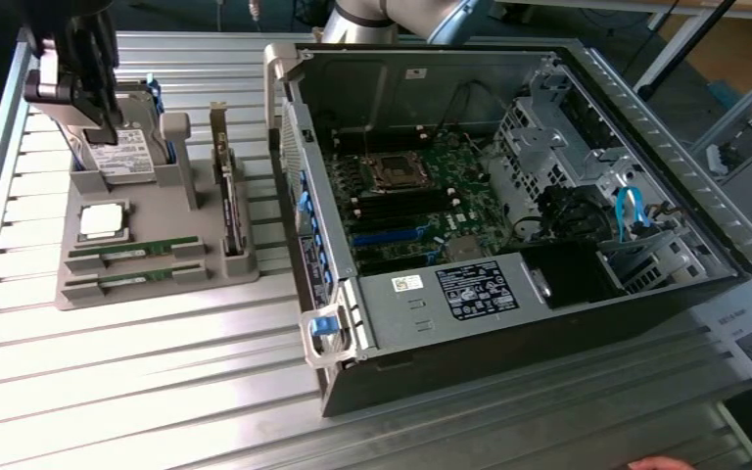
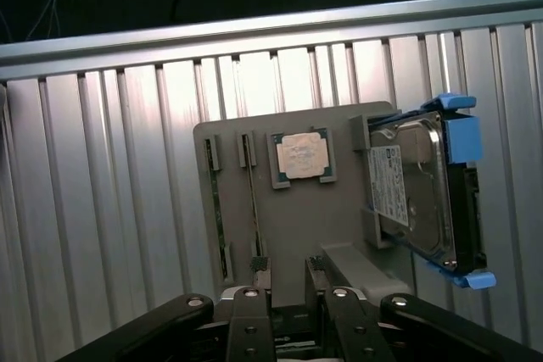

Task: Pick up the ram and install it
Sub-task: 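Pick up the ram and move it above insertion slot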

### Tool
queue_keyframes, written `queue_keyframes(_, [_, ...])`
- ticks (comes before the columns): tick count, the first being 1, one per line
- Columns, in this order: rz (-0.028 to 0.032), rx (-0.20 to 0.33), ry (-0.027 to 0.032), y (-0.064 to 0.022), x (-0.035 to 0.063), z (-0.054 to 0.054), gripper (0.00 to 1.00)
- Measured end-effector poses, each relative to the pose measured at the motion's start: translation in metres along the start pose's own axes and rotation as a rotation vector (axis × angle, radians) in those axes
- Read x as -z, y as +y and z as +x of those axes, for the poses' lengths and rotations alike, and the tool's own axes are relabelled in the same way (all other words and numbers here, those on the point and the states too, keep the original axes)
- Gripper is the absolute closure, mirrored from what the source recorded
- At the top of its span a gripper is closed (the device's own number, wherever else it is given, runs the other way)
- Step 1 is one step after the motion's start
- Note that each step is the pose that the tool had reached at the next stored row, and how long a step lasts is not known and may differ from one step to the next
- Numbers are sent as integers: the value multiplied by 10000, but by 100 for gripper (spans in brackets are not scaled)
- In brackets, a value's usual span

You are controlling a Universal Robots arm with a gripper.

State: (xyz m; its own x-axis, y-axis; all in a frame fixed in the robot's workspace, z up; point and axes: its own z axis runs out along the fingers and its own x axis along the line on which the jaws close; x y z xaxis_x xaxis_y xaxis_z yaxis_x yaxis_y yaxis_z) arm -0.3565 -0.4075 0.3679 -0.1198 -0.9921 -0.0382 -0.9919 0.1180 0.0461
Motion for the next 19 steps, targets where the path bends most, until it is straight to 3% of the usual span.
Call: queue_keyframes(19, [0,3,0,-12,-259,42,70])
